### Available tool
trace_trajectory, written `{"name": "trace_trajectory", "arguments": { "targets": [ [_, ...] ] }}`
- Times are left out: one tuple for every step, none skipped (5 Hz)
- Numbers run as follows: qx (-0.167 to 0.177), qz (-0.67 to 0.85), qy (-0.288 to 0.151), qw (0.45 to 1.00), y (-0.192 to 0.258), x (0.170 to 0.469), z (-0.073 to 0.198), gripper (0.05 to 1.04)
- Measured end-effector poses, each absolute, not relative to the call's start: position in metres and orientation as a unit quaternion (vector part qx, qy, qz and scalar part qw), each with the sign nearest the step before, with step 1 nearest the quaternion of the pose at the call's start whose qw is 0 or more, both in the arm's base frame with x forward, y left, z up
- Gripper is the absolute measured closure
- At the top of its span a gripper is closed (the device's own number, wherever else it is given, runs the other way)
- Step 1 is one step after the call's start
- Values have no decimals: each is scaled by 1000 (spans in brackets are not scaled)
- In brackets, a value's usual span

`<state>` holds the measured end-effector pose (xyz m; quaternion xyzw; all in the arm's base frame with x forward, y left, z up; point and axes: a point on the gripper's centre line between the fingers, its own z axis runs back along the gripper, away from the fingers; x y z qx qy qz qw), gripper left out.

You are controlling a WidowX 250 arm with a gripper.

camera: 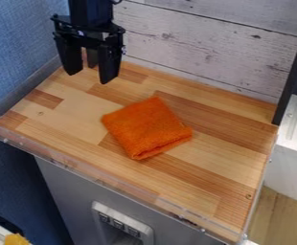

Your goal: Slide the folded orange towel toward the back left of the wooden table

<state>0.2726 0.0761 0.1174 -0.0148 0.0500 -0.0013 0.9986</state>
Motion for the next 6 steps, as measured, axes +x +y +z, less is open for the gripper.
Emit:
{"name": "trace_trajectory", "arguments": {
  "targets": [
    [-14,19,52,998,69,274,118,89],
    [-9,56,47,997,61,278,119,86],
    [-4,89,28,996,54,286,118,88],
    [2,128,0,992,51,294,120,86],
    [5,159,-21,987,47,301,121,87],
    [5,187,-34,982,45,305,120,84]
  ]
}}
